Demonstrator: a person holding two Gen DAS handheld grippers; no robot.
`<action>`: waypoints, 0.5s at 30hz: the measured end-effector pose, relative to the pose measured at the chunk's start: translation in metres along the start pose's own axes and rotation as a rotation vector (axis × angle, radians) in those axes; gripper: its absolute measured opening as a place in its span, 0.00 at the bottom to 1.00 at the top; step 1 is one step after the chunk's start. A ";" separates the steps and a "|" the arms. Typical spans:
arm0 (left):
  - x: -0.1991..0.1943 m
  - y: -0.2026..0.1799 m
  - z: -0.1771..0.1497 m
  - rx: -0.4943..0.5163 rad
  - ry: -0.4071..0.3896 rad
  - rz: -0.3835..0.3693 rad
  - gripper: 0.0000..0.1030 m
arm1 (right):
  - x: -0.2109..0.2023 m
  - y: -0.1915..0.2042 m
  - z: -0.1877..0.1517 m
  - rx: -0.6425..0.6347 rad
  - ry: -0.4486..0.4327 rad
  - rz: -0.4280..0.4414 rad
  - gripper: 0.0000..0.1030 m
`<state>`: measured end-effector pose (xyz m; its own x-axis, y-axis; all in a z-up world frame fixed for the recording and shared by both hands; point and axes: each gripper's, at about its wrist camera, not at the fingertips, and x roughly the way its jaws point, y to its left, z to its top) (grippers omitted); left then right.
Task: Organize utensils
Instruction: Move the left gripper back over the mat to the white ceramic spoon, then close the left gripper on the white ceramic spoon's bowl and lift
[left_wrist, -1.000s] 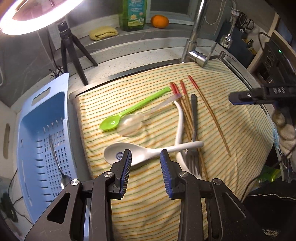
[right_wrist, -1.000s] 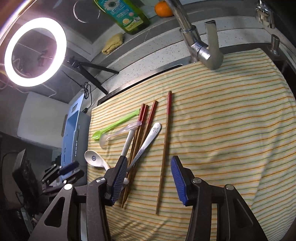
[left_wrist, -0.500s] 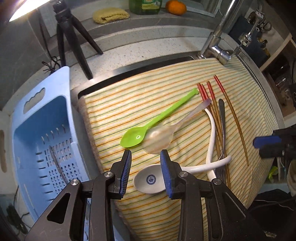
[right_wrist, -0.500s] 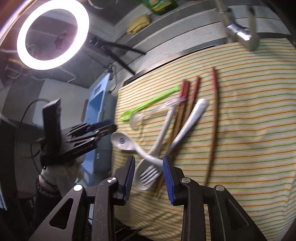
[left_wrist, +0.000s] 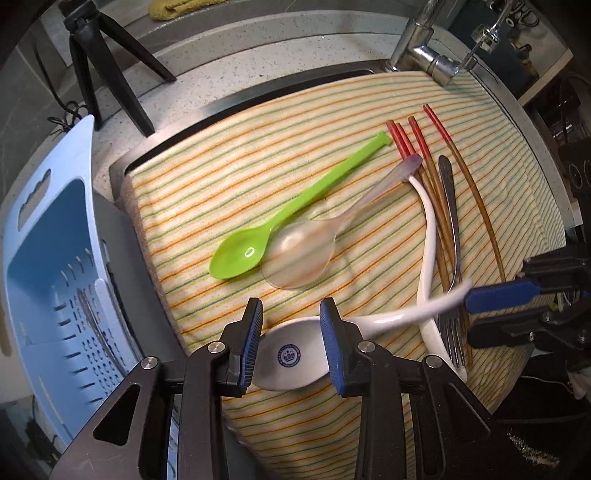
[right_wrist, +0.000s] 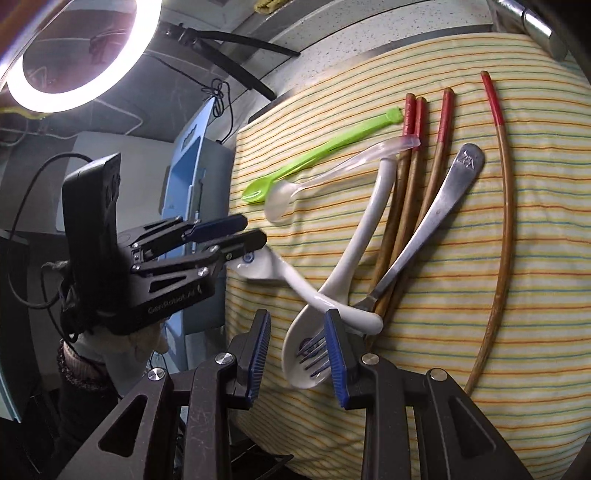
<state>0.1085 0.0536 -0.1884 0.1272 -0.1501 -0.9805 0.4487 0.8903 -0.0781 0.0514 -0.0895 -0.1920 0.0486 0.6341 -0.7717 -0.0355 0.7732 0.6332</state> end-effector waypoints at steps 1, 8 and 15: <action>0.001 0.000 0.000 -0.004 0.003 -0.004 0.30 | 0.000 -0.002 0.002 0.003 0.002 -0.001 0.27; 0.005 0.000 -0.009 -0.019 0.019 -0.017 0.30 | 0.002 -0.008 0.009 0.005 0.000 -0.006 0.27; 0.002 -0.004 -0.030 -0.063 0.011 -0.061 0.30 | 0.001 -0.003 0.028 -0.020 -0.025 -0.017 0.27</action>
<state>0.0805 0.0624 -0.1950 0.0919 -0.2002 -0.9754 0.3990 0.9049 -0.1481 0.0791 -0.0909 -0.1932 0.0745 0.6205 -0.7806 -0.0541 0.7842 0.6182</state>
